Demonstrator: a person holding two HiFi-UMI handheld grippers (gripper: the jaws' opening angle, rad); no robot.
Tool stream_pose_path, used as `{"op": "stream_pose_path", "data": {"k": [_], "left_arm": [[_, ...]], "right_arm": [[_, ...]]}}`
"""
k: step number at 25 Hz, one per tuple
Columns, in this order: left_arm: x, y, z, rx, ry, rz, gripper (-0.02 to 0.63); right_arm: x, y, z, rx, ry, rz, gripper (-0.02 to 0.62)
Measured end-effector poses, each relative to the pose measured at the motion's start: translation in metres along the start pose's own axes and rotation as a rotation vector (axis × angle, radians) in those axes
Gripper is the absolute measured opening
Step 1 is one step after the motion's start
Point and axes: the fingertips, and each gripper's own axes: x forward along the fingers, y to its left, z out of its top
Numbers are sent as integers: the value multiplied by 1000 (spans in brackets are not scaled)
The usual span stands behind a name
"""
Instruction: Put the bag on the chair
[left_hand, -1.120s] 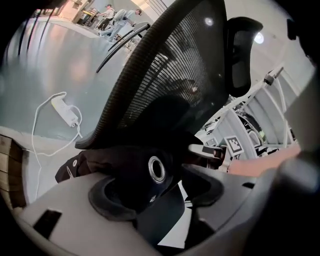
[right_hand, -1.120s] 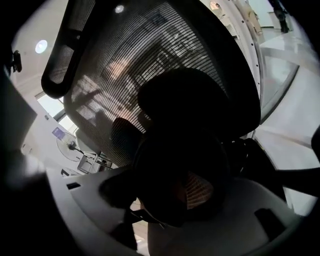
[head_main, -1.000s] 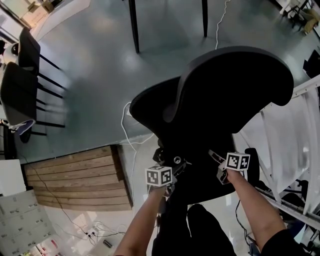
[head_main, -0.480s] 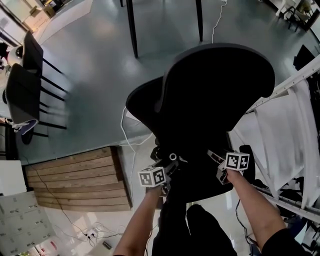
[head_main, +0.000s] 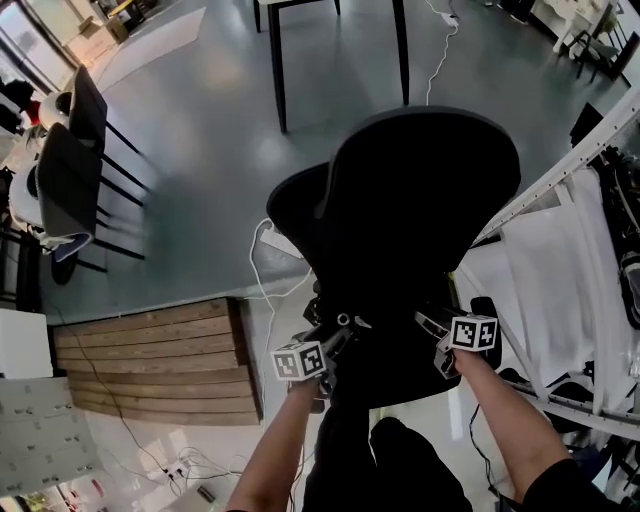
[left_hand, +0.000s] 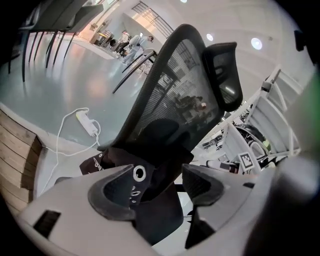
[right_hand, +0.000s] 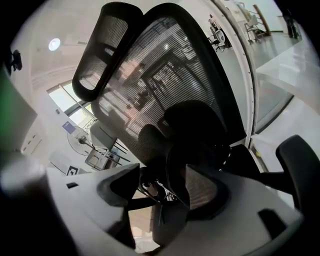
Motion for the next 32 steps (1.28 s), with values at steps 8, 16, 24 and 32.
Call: {"op": "stream_pose_path", "data": {"k": [8, 16, 24, 32], "left_arm": [[-55, -37, -8, 11, -74, 0, 281], [-110, -85, -42, -10, -156, -56, 281], [-169, -178, -78, 140, -234, -125, 281], [-246, -252, -110, 246, -434, -122, 279]], "right_arm": [[-52, 27, -12, -2, -36, 42, 275], [-102, 63, -44, -107, -13, 81, 275], [-179, 110, -72, -204, -46, 96, 284], [-254, 141, -113, -61, -114, 166, 284]]}}
